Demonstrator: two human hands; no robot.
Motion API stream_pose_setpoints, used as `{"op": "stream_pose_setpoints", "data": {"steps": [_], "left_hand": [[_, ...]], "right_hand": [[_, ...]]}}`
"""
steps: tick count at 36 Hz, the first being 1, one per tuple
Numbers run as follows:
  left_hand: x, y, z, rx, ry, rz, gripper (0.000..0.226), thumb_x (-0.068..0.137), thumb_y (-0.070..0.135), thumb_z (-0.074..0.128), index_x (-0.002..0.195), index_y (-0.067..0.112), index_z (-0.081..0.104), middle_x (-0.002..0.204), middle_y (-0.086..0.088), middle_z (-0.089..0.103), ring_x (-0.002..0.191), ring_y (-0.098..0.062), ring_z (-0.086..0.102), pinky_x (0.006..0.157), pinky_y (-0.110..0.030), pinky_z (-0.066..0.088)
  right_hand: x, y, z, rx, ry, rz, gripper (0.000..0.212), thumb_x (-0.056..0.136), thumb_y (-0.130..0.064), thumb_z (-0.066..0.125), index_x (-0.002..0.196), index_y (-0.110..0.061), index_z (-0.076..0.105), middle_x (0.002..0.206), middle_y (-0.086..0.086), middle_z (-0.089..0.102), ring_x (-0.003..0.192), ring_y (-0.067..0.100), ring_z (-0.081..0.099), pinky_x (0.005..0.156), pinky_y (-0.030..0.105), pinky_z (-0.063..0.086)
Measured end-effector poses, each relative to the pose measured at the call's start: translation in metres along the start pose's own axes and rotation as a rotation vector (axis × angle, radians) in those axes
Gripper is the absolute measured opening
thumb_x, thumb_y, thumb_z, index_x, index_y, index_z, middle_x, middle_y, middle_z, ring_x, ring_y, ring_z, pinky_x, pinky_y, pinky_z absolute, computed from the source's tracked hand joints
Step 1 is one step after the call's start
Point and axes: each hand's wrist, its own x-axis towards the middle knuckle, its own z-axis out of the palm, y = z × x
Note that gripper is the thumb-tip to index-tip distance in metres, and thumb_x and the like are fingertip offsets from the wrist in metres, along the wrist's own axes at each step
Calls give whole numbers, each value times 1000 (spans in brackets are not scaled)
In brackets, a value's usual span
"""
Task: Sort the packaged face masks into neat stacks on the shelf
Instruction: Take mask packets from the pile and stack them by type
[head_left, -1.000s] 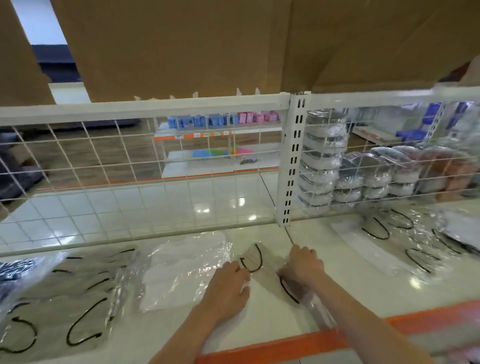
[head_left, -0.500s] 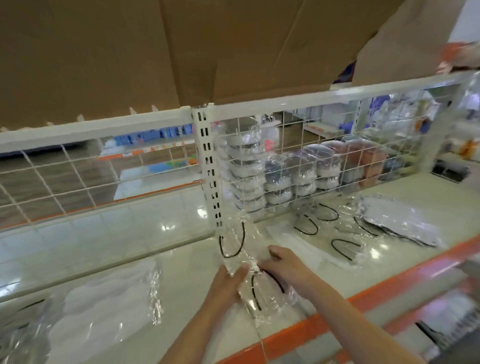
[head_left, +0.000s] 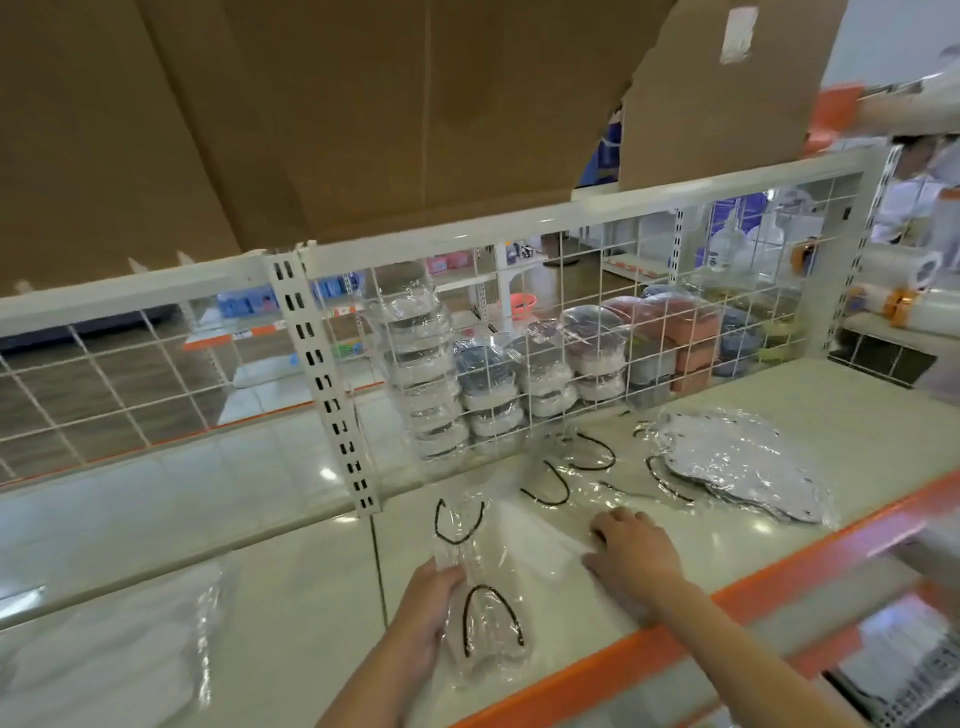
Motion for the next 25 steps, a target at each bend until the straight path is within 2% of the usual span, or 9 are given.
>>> {"op": "stream_pose_setpoints", "data": {"steps": [3, 5, 8, 11, 13, 17, 20, 22, 25], "left_hand": [[-1, 1, 14, -39, 13, -2, 21, 94, 5, 47, 94, 5, 67, 81, -13, 74, 84, -30, 69, 86, -44, 53], [-2, 1, 21, -67, 37, 6, 20, 95, 5, 47, 89, 6, 66, 76, -12, 73, 80, -29, 68, 80, -40, 53], [-3, 0, 33, -133, 62, 2, 20, 94, 4, 47, 93, 2, 67, 77, -13, 74, 78, -30, 68, 69, -35, 52], [-4, -3, 41, -148, 84, -16, 22, 94, 5, 46, 96, -1, 67, 82, -17, 73, 79, -32, 68, 69, -36, 52], [-1, -5, 46, -127, 101, -8, 24, 95, 7, 45, 102, -2, 66, 88, -19, 73, 85, -33, 69, 76, -38, 53], [7, -4, 55, -138, 114, 34, 30, 98, 14, 42, 109, -1, 65, 98, -19, 72, 93, -33, 68, 88, -43, 52], [10, 0, 63, -257, 63, 50, 46, 101, 36, 36, 117, 3, 62, 108, -22, 68, 102, -36, 65, 93, -49, 48], [11, 3, 66, -331, 33, 29, 55, 97, 48, 35, 118, 6, 62, 111, -23, 67, 104, -36, 64, 94, -49, 47], [11, 4, 69, -285, 5, 11, 53, 96, 47, 44, 117, 2, 61, 111, -26, 66, 104, -37, 64, 97, -48, 47]], "right_hand": [[3, 4, 1, -48, 59, -57, 30, 94, -32, 42, 121, -23, 51, 125, 1, 50, 118, 23, 43, 95, 32, 38], [4, 5, 1, -10, 73, -75, 29, 94, -35, 40, 117, -22, 53, 120, 1, 51, 115, 23, 43, 92, 33, 39], [7, 8, -4, 85, 70, -83, 31, 97, -38, 36, 110, -22, 59, 115, 1, 55, 112, 22, 45, 89, 34, 42], [10, 8, -9, 166, 94, -74, 36, 99, -34, 31, 102, -19, 64, 109, 1, 60, 106, 22, 53, 82, 33, 43], [9, 4, -12, 224, 116, -73, 35, 99, -32, 34, 92, -15, 64, 99, 2, 63, 96, 22, 57, 73, 30, 41], [5, -11, -16, 338, 97, -157, 36, 98, -32, 38, 67, -18, 48, 76, 1, 57, 74, 18, 51, 65, 28, 38], [0, -21, -15, 426, 8, -258, 40, 97, -30, 43, 57, -21, 39, 60, -6, 45, 68, 16, 47, 64, 28, 36], [-4, -24, -14, 423, -70, -369, 35, 96, -28, 45, 65, -14, 52, 66, -5, 48, 72, 15, 49, 68, 26, 36], [-9, -26, -12, 416, -196, -531, 36, 98, -31, 45, 94, -3, 66, 99, 7, 61, 93, 18, 55, 80, 22, 38]]}}
